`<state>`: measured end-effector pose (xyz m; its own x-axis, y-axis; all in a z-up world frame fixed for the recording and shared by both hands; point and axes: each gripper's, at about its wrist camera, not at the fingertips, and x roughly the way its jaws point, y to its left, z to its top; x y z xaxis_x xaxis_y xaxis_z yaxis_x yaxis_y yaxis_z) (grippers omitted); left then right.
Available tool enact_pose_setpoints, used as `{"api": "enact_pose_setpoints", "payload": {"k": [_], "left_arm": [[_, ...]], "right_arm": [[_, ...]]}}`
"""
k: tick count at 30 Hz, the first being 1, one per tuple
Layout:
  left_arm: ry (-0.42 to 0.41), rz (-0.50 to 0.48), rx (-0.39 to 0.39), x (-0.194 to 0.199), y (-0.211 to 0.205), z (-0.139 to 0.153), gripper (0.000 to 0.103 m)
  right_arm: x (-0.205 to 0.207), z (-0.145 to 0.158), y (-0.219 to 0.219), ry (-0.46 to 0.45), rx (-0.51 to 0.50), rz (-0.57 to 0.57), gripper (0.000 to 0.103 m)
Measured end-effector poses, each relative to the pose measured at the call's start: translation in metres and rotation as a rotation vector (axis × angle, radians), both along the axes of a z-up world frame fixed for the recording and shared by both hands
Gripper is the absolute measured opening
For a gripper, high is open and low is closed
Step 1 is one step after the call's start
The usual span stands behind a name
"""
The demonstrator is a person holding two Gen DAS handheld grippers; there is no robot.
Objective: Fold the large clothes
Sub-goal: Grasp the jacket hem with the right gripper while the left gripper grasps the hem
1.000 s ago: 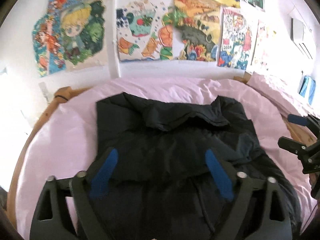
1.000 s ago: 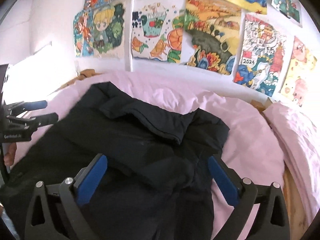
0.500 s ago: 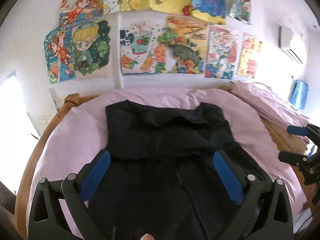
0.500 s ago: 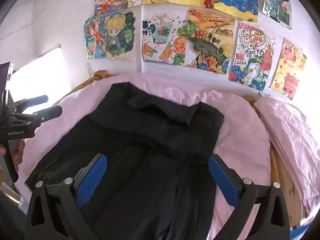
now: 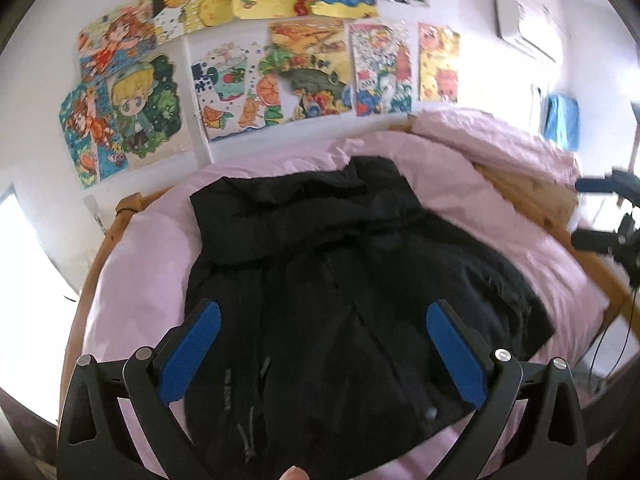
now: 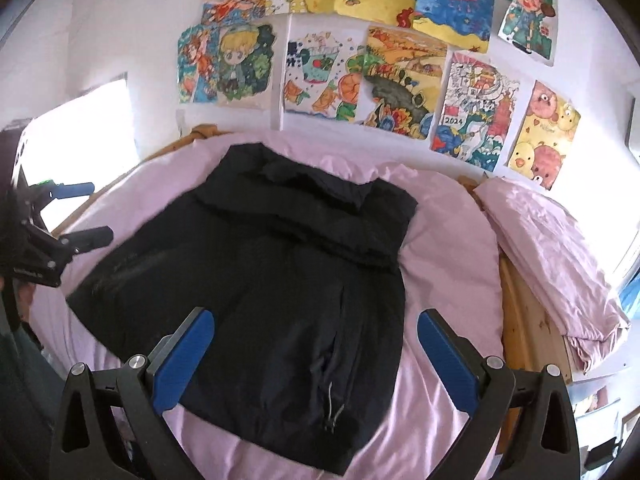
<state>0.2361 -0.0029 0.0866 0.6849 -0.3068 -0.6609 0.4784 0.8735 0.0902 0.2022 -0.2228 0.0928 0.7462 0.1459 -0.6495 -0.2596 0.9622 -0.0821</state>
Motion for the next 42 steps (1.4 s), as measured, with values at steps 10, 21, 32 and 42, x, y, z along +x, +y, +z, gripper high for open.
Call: {"api": "enact_pose_setpoints", "payload": {"k": [10,21,32,42], "left_arm": [[0.05,-0.098,0.137,-0.017,-0.001,-0.057,0.101],[0.193,-0.258,0.257,-0.033,0.005,-0.115,0.101],[0.242,-0.466,0.38,-0.065,0.004,-0.15,0.101],[0.252,-0.423,0.49,-0.059,0.013,-0.175,0.101]], "right_arm": [[0.004,-0.066,0.015,0.197,-0.068,0.107,0.103],[0.001,-0.139,0.04,0.416,-0.198,0.214,0.103],[-0.031,-0.191,0.062,0.408,-0.52,0.381,0.103],[-0.031,-0.22,0.062,0.41,-0.65,0.375,0.103]]}}
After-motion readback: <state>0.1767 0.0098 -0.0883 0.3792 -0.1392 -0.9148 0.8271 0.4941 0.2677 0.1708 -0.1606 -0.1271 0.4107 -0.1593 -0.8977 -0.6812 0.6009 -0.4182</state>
